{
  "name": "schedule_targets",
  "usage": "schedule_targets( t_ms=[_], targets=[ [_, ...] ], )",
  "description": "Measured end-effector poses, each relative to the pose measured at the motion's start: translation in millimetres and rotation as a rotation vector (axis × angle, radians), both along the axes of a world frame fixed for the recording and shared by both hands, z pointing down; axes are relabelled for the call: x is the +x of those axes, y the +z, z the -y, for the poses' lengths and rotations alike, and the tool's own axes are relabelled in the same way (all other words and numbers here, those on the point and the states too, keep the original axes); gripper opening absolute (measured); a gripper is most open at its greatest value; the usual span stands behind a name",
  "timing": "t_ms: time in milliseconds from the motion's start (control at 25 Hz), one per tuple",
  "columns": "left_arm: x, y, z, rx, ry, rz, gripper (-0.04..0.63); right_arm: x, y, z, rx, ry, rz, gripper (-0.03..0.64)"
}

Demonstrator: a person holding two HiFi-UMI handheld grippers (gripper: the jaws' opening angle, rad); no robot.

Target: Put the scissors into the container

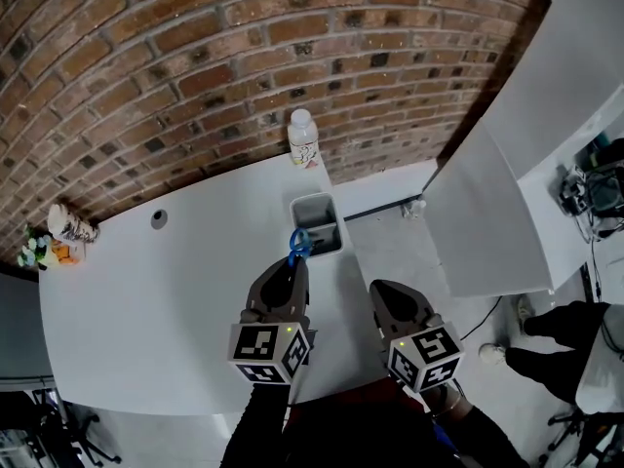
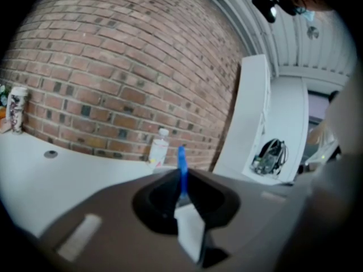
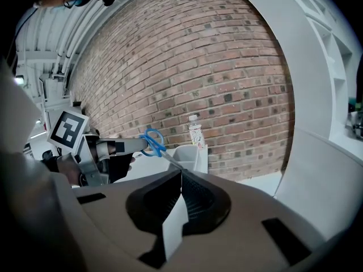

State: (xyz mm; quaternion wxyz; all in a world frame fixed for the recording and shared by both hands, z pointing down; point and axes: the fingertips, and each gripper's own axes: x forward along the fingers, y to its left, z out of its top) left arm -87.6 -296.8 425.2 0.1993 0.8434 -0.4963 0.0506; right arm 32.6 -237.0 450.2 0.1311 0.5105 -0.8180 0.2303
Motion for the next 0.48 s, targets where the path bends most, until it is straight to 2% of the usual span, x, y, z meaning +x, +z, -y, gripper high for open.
schedule_targets(
  t_ms=[480],
  targets=[
    [6, 27, 18, -0.08, 0.014, -0.036, 0.031, -1, 20, 19, -0.037, 0.002, -0.007, 0.009]
  ],
)
